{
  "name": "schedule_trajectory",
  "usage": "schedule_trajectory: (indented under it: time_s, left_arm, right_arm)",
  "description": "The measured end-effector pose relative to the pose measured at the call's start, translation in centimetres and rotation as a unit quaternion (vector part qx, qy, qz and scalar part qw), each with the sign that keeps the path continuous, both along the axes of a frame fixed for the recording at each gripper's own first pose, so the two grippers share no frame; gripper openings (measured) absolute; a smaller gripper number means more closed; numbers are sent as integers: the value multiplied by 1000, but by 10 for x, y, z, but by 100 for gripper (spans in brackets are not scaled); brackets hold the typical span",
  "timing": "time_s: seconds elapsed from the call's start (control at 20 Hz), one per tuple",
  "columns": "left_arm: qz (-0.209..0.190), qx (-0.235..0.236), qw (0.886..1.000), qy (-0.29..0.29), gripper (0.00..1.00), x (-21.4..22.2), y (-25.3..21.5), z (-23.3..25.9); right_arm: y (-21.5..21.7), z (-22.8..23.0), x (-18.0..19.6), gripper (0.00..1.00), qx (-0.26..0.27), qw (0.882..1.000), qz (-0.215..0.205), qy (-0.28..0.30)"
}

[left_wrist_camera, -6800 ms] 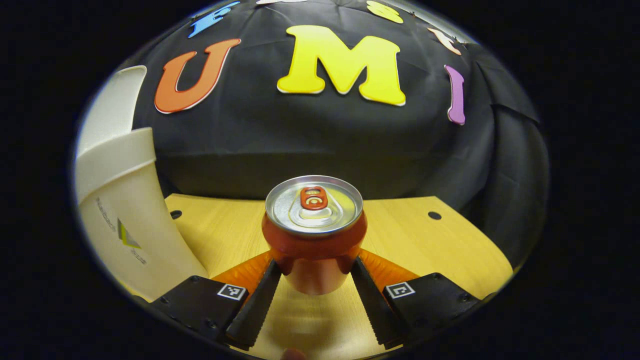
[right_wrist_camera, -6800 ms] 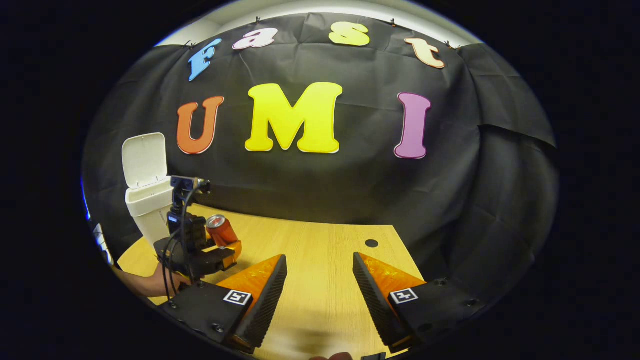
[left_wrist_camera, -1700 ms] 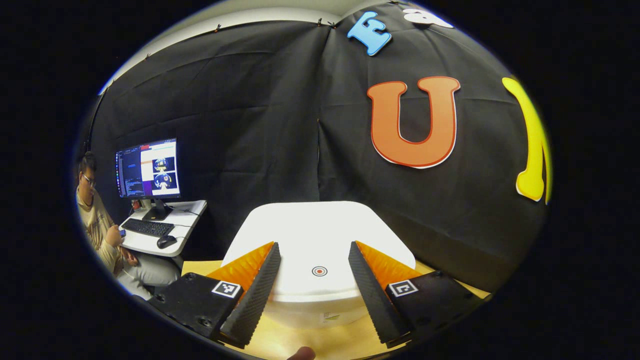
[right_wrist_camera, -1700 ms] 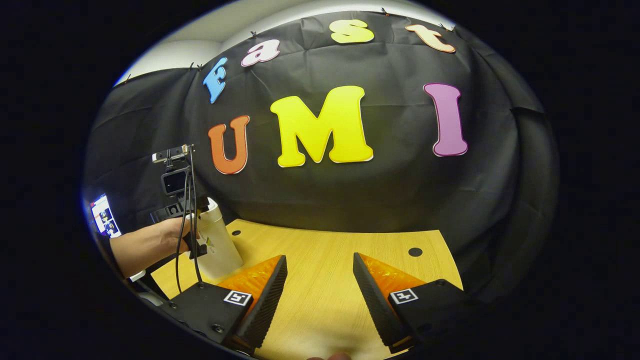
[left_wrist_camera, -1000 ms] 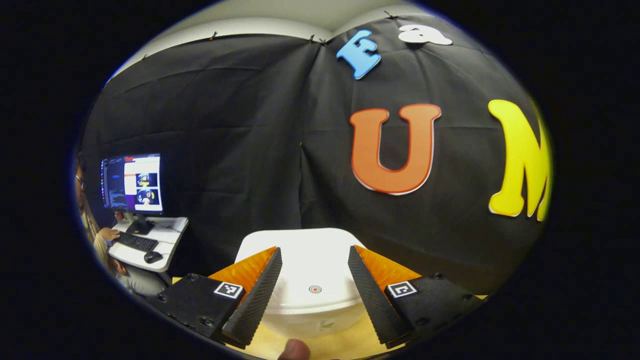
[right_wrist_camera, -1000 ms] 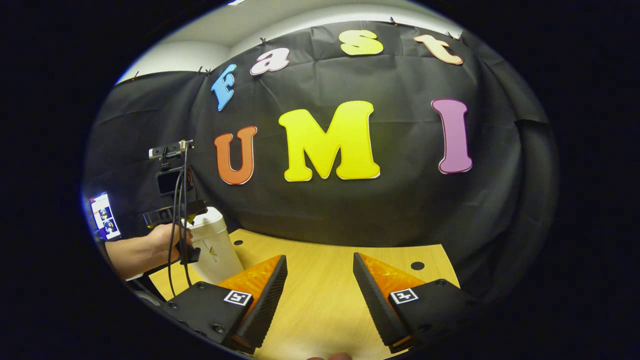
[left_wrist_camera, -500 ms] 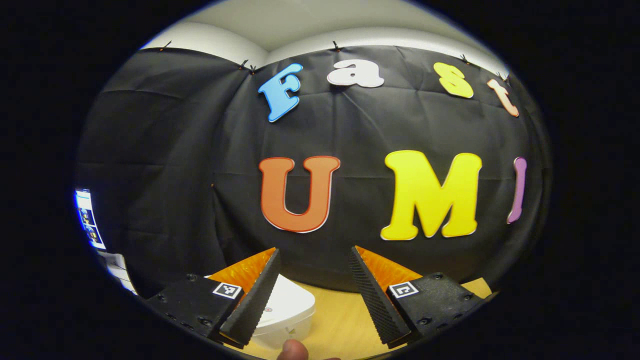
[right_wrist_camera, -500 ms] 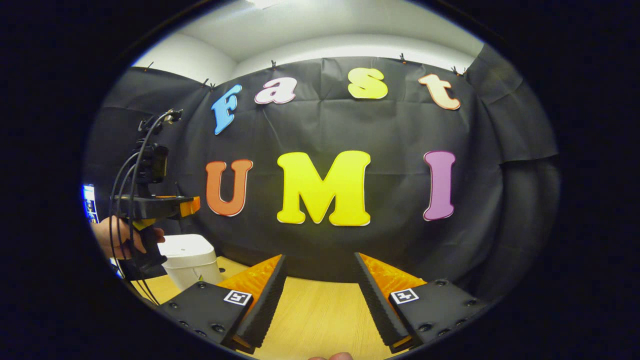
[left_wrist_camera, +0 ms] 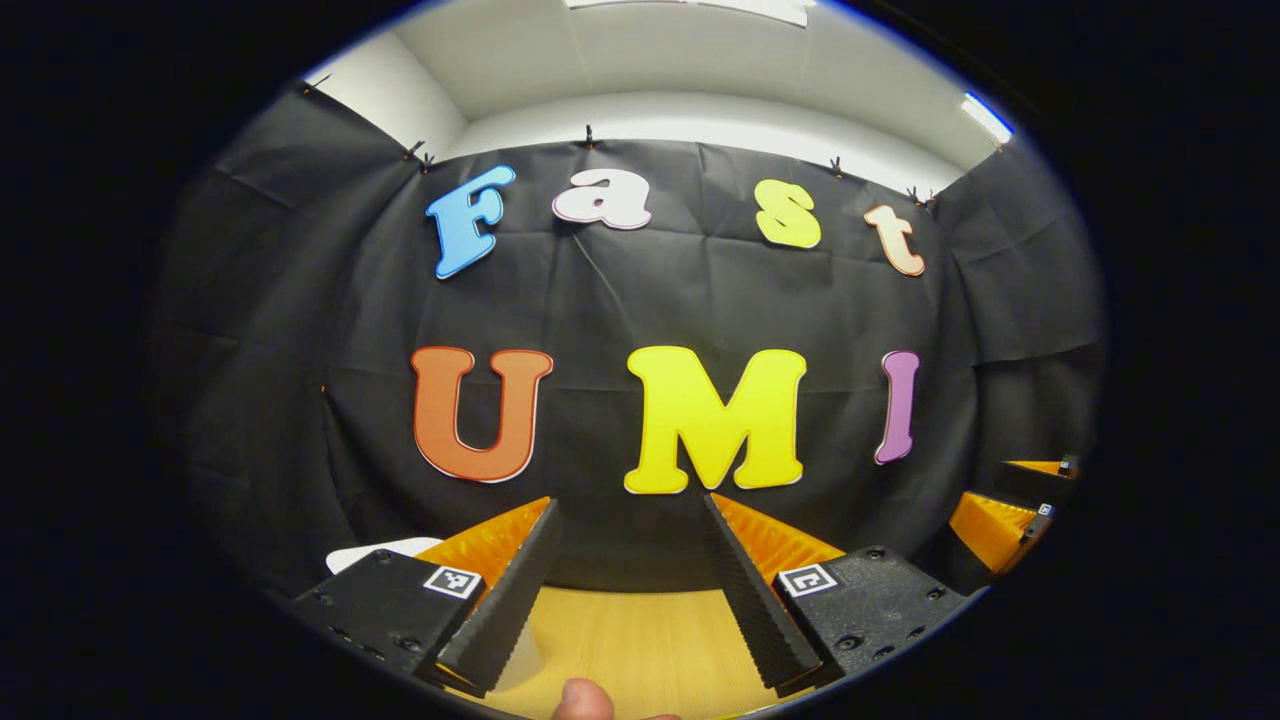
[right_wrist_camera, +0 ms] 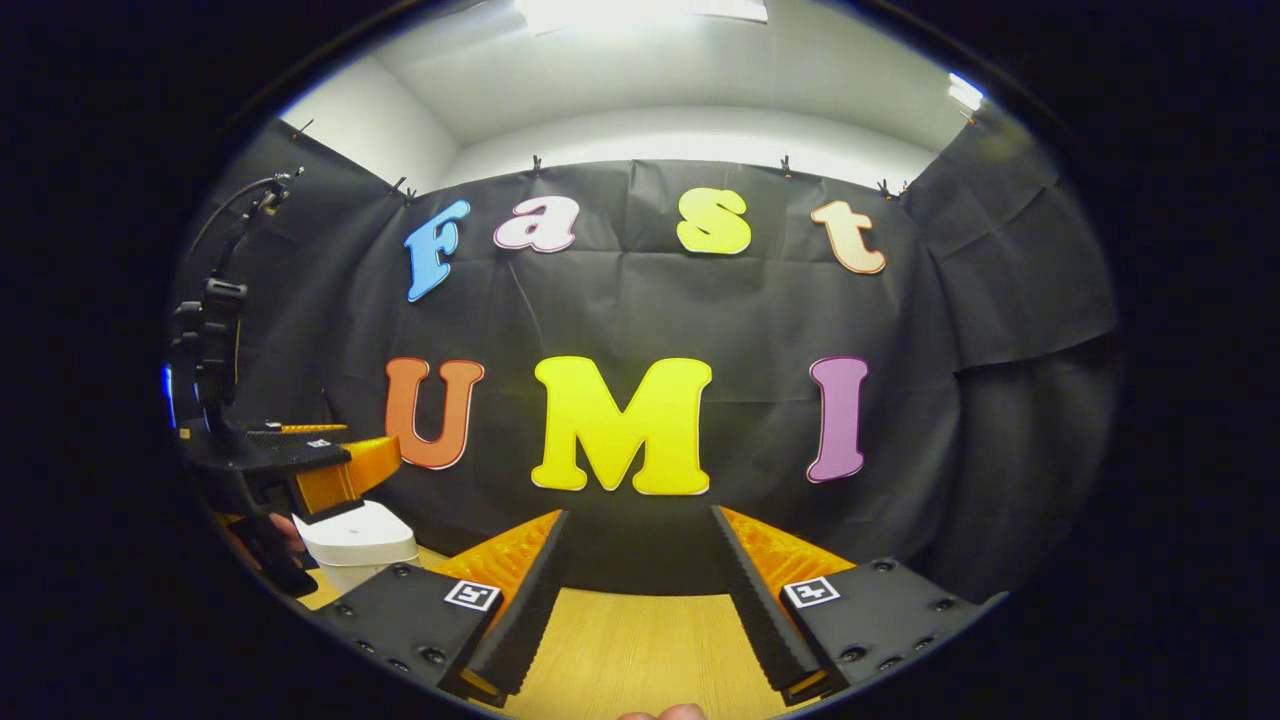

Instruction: Press the lid of the desktop garbage bin to open it, pick up the crumpled paper on the desktop and throw it into the bin, then pick up the pop can on the desktop and drop it into the bin, and finally close the garbage bin lid.

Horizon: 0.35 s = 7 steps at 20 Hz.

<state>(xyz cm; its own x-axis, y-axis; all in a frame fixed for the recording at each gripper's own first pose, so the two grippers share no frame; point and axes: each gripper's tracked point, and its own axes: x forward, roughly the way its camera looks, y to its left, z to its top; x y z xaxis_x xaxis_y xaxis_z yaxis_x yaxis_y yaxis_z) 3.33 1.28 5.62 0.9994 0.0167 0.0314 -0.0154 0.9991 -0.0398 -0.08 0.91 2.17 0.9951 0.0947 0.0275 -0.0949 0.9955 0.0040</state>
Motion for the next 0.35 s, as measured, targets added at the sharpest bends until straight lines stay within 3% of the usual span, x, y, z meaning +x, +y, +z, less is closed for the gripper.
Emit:
schedule_trajectory:
  time_s: [0.35]
  left_arm:
    - [-6, -5, 1000, 12, 95, -23, -11, -21]
  right_arm:
    - [6, 1, -6, 88, -5, 1000, -3, -7]
